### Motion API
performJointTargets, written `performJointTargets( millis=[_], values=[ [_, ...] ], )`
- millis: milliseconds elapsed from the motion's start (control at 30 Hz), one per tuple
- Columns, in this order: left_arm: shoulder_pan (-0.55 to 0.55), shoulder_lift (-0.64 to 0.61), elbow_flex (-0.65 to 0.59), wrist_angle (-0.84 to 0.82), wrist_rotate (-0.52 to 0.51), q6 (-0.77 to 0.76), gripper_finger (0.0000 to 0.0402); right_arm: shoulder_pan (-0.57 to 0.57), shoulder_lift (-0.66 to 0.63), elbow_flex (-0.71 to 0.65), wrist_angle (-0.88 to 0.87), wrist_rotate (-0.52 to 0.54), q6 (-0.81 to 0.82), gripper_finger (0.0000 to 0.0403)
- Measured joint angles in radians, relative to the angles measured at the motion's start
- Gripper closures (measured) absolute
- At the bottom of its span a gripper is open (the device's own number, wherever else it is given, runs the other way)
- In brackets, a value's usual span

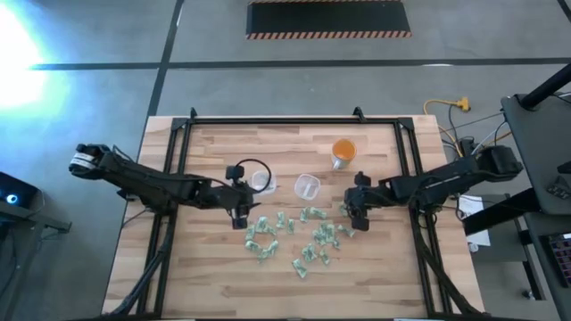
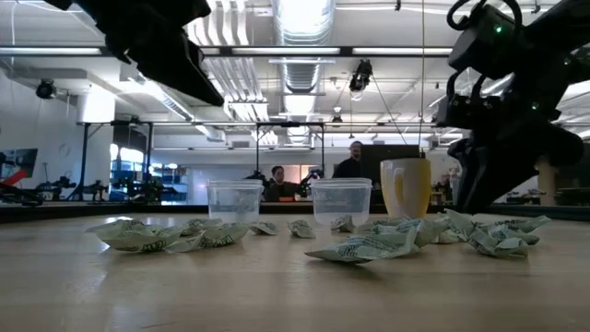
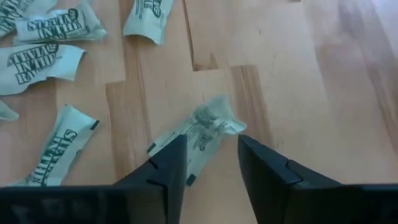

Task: Pick and place items into bin
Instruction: Put the white stevia packet into the right transparent bin

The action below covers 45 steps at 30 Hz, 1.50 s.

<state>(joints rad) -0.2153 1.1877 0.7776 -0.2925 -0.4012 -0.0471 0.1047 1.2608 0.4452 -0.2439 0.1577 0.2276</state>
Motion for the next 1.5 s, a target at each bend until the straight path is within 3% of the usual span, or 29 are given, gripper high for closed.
performJointTargets(
  millis=[267, 600, 767, 1200, 1500],
  values=[
    [-0.003, 0.003, 0.0, 0.0, -0.018, 0.001, 0.0258, -0.001, 0.054, -0.001, 0.09, 0.0, -0.003, 0.0228],
    [-0.004, 0.003, 0.0, 0.0, -0.018, 0.001, 0.0258, 0.0, 0.134, 0.002, 0.113, 0.003, 0.006, 0.0229],
    [-0.004, 0.003, 0.0, 0.0, -0.018, 0.001, 0.0258, 0.001, 0.148, 0.008, 0.113, 0.013, 0.008, 0.0253],
    [-0.003, 0.003, 0.0, 0.0, -0.017, 0.001, 0.0258, -0.002, 0.074, 0.006, 0.106, 0.034, -0.022, 0.0367],
    [-0.003, 0.003, 0.001, 0.0, -0.017, 0.001, 0.0258, 0.0, 0.072, 0.01, 0.16, 0.029, -0.036, 0.0392]
  ],
)
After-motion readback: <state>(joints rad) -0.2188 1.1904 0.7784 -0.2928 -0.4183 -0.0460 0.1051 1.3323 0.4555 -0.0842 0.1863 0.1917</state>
